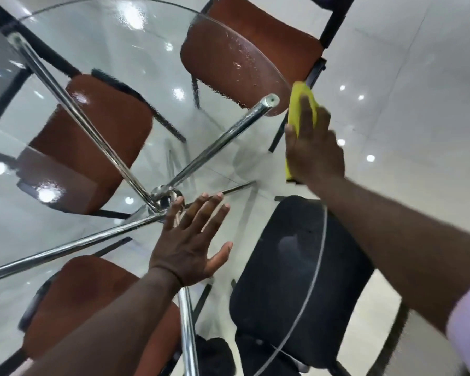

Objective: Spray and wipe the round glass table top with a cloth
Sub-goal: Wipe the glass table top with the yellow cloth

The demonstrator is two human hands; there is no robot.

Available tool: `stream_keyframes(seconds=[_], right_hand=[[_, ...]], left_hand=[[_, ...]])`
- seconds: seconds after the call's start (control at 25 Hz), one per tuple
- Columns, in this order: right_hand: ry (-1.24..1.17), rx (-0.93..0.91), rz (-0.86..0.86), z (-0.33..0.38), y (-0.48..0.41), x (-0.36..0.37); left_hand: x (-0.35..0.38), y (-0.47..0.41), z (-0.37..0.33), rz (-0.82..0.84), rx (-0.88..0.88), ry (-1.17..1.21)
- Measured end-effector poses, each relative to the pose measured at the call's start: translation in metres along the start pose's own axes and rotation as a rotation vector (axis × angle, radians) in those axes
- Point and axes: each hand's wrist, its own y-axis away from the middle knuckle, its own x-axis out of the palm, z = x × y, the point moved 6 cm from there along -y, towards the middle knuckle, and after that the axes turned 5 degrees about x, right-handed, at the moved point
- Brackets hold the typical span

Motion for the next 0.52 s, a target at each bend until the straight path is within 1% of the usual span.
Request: stream_keyframes(seconds=[0.08, 0.16, 0.24, 0.32, 0.4, 0.44, 0.52], right_hand=[[-0.057, -0.001, 0.026, 0.013, -0.043, -0.002], [-0.06, 0.073, 0.054, 0.001, -0.03, -0.007], [-0.161, 0.216, 0.078, -0.027, 0.024, -0.011], [-0.3, 0.37, 0.108, -0.048, 0.117, -0.007], [-0.388, 0.486, 0.095, -0.054, 0.203, -0.006], [-0.401, 0.489, 0.053, -0.054, 0.216, -0.006], [-0.351, 0.459, 0.016, -0.059, 0.179, -0.004]], left_hand=[[-0.002, 0.0, -0.002, 0.006, -0.006, -0.004], [-0.002, -0.001, -0.004, 0.017, -0.003, 0.009], [-0.003, 0.001, -0.005, 0.037, -0.019, -0.003], [-0.004, 0.001, -0.001, 0.049, -0.026, 0.006], [0.001, 0.003, 0.0, 0.064, -0.025, 0.006], [0.003, 0.006, 0.0, 0.071, -0.027, 0.001], [0.002, 0.001, 0.001, 0.063, -0.039, 0.024]])
